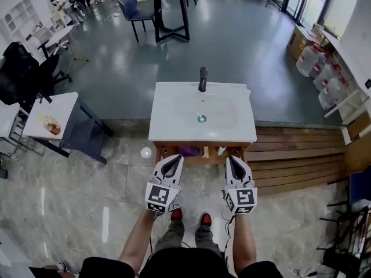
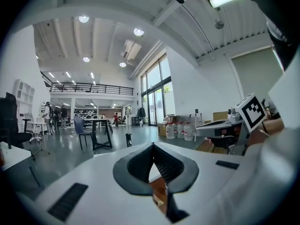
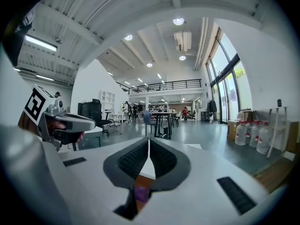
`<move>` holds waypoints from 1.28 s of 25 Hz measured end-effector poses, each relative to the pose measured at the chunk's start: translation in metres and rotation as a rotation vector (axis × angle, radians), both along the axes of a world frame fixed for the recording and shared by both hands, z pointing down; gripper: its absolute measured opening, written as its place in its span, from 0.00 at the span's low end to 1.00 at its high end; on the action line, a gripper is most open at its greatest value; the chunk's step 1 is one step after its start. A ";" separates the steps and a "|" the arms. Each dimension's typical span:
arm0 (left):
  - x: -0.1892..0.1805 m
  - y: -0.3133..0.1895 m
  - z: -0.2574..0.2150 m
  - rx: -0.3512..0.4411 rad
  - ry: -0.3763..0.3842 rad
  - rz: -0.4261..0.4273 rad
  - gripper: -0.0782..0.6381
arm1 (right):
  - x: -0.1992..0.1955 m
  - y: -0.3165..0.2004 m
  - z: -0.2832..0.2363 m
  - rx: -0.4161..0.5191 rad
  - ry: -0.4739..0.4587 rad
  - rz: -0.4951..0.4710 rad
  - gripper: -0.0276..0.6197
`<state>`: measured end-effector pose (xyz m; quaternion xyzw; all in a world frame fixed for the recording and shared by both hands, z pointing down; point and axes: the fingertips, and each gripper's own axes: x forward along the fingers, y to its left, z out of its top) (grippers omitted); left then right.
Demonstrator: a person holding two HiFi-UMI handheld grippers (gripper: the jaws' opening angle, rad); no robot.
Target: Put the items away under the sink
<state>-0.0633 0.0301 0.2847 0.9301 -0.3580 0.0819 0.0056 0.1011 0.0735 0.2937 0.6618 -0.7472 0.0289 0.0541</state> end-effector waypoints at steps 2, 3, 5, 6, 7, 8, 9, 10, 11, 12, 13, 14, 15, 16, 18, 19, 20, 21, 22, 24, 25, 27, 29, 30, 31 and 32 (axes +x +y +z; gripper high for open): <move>-0.006 0.006 -0.003 0.001 -0.005 -0.003 0.12 | -0.004 0.007 -0.002 0.000 0.000 -0.001 0.10; -0.010 0.007 -0.003 -0.001 -0.010 -0.009 0.12 | -0.006 0.010 -0.003 -0.001 0.002 -0.003 0.10; -0.016 0.010 -0.005 -0.004 -0.018 -0.020 0.12 | -0.008 0.016 -0.004 -0.002 0.003 -0.004 0.10; -0.018 0.011 -0.006 -0.003 -0.016 -0.023 0.12 | -0.008 0.019 -0.006 -0.001 0.004 -0.003 0.10; -0.020 0.013 -0.008 -0.001 -0.013 -0.025 0.12 | -0.008 0.022 -0.007 0.001 0.006 -0.001 0.10; -0.021 0.015 -0.009 -0.001 -0.010 -0.025 0.12 | -0.009 0.026 -0.008 0.002 0.010 0.000 0.10; -0.022 0.017 -0.010 -0.001 -0.010 -0.024 0.12 | -0.009 0.029 -0.009 0.002 0.014 0.002 0.10; -0.023 0.019 -0.011 0.000 -0.011 -0.023 0.12 | -0.009 0.033 -0.009 0.002 0.016 0.004 0.10; -0.023 0.021 -0.012 0.002 -0.013 -0.019 0.12 | -0.008 0.036 -0.009 0.001 0.017 0.006 0.10; -0.022 0.023 -0.012 0.003 -0.014 -0.015 0.12 | -0.008 0.039 -0.008 0.000 0.018 0.009 0.10; -0.022 0.025 -0.013 0.002 -0.015 -0.011 0.12 | -0.007 0.041 -0.009 -0.001 0.018 0.012 0.10; -0.021 0.026 -0.014 0.001 -0.013 -0.009 0.12 | -0.006 0.043 -0.009 -0.002 0.018 0.014 0.10; -0.021 0.027 -0.015 0.001 -0.012 -0.009 0.12 | -0.005 0.045 -0.010 -0.001 0.019 0.016 0.10; -0.021 0.026 -0.016 0.002 -0.012 -0.011 0.12 | -0.005 0.046 -0.012 0.000 0.019 0.018 0.10; -0.020 0.026 -0.016 0.003 -0.012 -0.008 0.12 | -0.004 0.047 -0.014 0.005 0.018 0.023 0.10; -0.019 0.027 -0.016 0.003 -0.012 -0.003 0.12 | -0.004 0.047 -0.015 0.007 0.017 0.024 0.10; -0.017 0.028 -0.016 0.003 -0.010 0.000 0.12 | -0.004 0.048 -0.015 0.007 0.017 0.024 0.10; -0.015 0.029 -0.017 0.003 -0.007 0.003 0.12 | -0.004 0.048 -0.015 0.007 0.018 0.024 0.10; -0.014 0.030 -0.018 0.004 -0.004 0.006 0.12 | -0.004 0.049 -0.014 0.007 0.021 0.022 0.10; -0.012 0.031 -0.018 0.005 -0.004 0.013 0.12 | -0.007 0.049 -0.012 0.005 0.021 0.018 0.10; -0.011 0.031 -0.017 0.005 -0.006 0.016 0.12 | -0.008 0.050 -0.011 0.004 0.018 0.017 0.10; -0.011 0.032 -0.013 0.000 -0.015 0.019 0.12 | -0.009 0.050 -0.009 0.000 0.014 0.017 0.10; -0.012 0.032 -0.009 -0.006 -0.023 0.019 0.12 | -0.008 0.050 -0.009 0.001 0.012 0.018 0.10; -0.012 0.033 -0.010 -0.008 -0.021 0.021 0.12 | -0.008 0.049 -0.010 0.002 0.012 0.018 0.10; -0.011 0.033 -0.011 -0.010 -0.019 0.024 0.12 | -0.008 0.049 -0.010 0.004 0.012 0.019 0.10; -0.012 0.034 -0.010 -0.011 -0.020 0.024 0.12 | -0.008 0.049 -0.011 0.004 0.013 0.019 0.10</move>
